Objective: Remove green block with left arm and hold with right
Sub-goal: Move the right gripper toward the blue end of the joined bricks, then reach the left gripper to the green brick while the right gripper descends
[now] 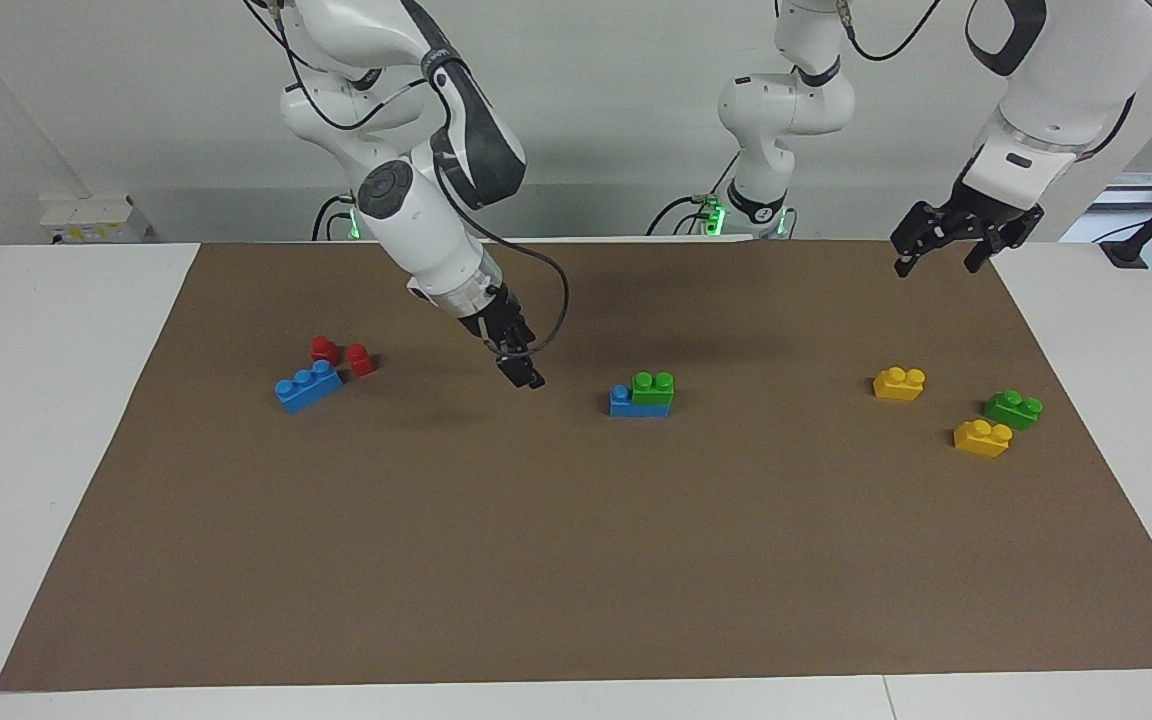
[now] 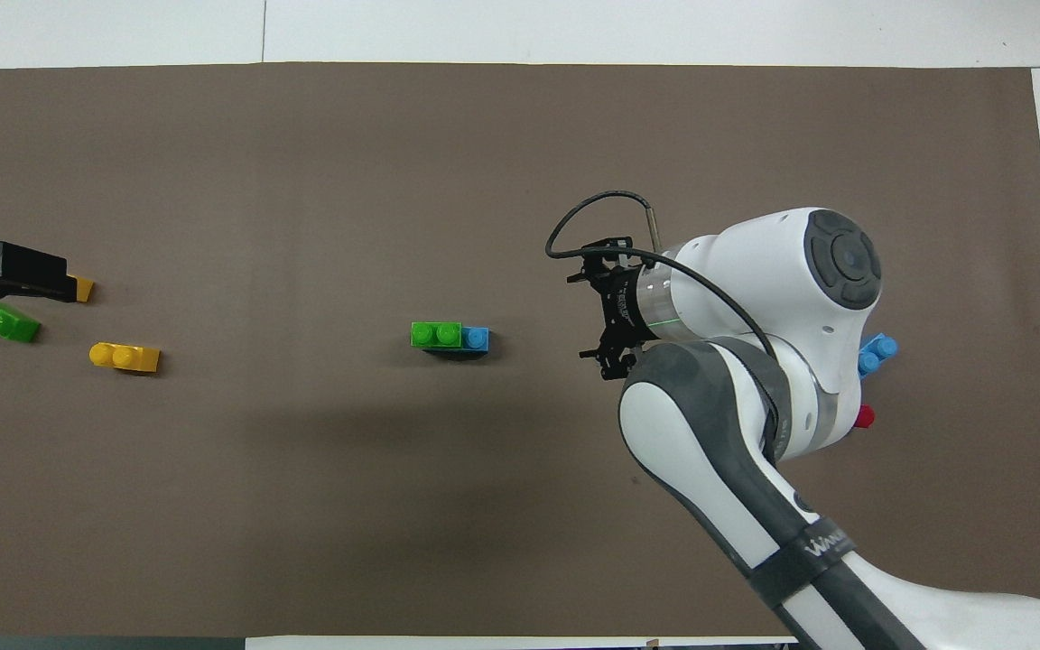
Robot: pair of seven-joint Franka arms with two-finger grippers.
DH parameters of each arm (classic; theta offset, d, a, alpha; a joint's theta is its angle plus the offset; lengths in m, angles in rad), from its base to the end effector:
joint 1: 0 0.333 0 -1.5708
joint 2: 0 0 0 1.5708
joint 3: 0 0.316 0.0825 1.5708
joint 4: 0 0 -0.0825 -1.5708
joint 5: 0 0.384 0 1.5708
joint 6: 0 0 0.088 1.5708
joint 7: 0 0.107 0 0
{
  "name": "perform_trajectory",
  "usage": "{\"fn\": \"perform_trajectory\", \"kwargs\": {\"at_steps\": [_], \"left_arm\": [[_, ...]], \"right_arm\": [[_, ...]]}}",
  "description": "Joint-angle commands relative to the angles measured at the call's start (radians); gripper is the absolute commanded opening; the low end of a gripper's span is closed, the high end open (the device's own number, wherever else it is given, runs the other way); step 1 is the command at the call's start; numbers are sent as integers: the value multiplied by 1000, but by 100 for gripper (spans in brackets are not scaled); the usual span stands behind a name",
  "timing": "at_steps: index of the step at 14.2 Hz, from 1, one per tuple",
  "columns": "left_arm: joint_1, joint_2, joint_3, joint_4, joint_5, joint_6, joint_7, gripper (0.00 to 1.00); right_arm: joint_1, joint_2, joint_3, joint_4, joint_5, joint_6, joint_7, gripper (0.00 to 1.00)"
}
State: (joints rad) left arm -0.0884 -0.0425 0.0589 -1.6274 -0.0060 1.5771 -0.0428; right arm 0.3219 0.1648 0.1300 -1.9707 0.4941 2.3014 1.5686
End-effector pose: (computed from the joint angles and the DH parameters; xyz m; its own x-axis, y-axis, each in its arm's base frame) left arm 0.5411 -0.0159 0.6216 0.9999 0.0133 -0.0082 0.0133 -0.9999 0.0081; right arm 0.5433 0.2718 0.4075 0.1534 -0.8947 -0.4194 -0.9877 -0.1257 -0.0932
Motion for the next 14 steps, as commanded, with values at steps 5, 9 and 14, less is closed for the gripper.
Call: {"fn": "perform_trajectory", "kwargs": {"at_steps": [5, 9, 14], "left_arm": [[-114, -94, -17, -169, 4, 98, -634, 100], [-244, -129, -19, -278, -3, 191, -1076, 100], [-376, -128, -19, -410, -3, 383, -1602, 100]], "right_arm": [[89, 100, -4, -20, 73, 148, 70, 93], [130, 139, -4, -20, 118, 219, 77, 93], [183, 194, -4, -17, 156, 318, 82, 93]]}}
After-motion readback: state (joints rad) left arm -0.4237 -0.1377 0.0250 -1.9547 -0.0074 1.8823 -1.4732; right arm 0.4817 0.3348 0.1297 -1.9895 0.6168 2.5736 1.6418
